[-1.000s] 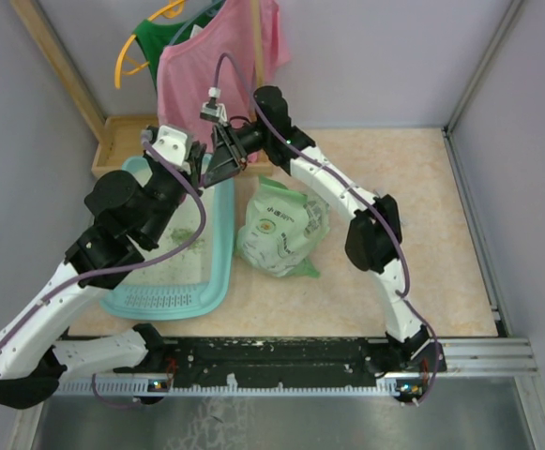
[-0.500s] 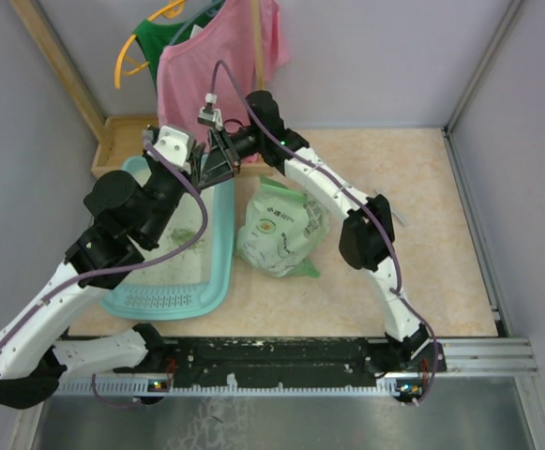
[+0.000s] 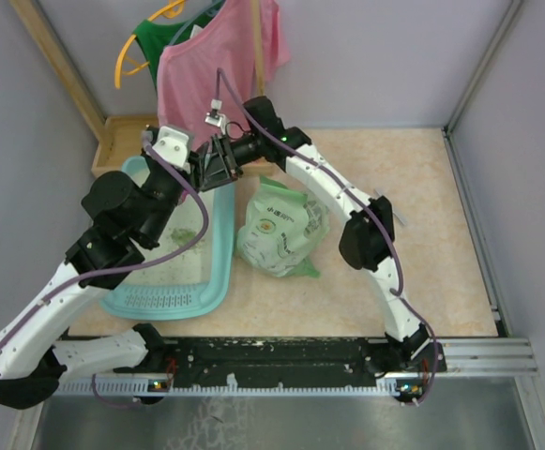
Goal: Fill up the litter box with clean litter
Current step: Pour the cat litter into the litter box.
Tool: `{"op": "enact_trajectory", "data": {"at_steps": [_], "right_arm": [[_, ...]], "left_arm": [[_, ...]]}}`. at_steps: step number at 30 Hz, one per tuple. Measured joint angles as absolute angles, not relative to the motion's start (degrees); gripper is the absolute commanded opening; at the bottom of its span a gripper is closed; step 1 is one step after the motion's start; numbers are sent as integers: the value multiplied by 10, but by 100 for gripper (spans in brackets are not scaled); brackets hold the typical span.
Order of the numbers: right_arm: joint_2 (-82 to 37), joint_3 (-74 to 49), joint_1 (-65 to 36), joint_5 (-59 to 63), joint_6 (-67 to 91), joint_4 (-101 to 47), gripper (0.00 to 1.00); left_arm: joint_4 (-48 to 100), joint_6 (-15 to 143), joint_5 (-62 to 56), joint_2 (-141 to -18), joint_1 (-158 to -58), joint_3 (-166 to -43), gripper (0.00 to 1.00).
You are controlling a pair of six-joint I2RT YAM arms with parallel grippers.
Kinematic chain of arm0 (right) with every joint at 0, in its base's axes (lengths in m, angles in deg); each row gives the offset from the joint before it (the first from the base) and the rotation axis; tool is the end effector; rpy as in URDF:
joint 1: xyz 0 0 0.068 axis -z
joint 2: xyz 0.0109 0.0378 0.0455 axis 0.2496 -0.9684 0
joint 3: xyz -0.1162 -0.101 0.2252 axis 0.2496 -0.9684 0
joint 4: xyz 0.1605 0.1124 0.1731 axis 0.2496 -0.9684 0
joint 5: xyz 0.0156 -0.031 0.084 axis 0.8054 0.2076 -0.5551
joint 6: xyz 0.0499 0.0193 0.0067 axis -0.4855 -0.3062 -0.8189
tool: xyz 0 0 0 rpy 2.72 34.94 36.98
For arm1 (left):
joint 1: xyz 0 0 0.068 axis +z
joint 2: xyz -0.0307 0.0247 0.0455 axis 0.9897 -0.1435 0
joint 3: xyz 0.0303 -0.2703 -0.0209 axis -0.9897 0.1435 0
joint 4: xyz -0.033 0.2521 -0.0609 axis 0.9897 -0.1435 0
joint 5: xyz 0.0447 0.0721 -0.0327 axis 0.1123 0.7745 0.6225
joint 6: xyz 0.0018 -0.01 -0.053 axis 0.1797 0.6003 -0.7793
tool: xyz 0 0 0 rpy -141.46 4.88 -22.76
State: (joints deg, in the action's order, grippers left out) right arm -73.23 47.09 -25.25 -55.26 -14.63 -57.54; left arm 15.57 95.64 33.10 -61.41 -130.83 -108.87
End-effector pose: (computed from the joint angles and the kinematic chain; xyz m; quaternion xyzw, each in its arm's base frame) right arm 0.3761 0.3543 0.3441 -0.3207 0.7022 0.6309 0.0774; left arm 0.1368 -0.1322 0.4948 0.1947 0.6113 -0.0413 0.7659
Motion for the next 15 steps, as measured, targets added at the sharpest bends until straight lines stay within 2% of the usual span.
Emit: {"op": "enact_trajectory", "data": {"at_steps": [7, 15], "right_arm": [[-732, 493, -269, -442, -15, -701, 0], [-732, 497, -299, -349, 81, -779, 0]], "left_arm": [[162, 964, 330, -607, -1308, -1078, 46], [166, 964, 328, -588, -1308, -1062, 46]]}}
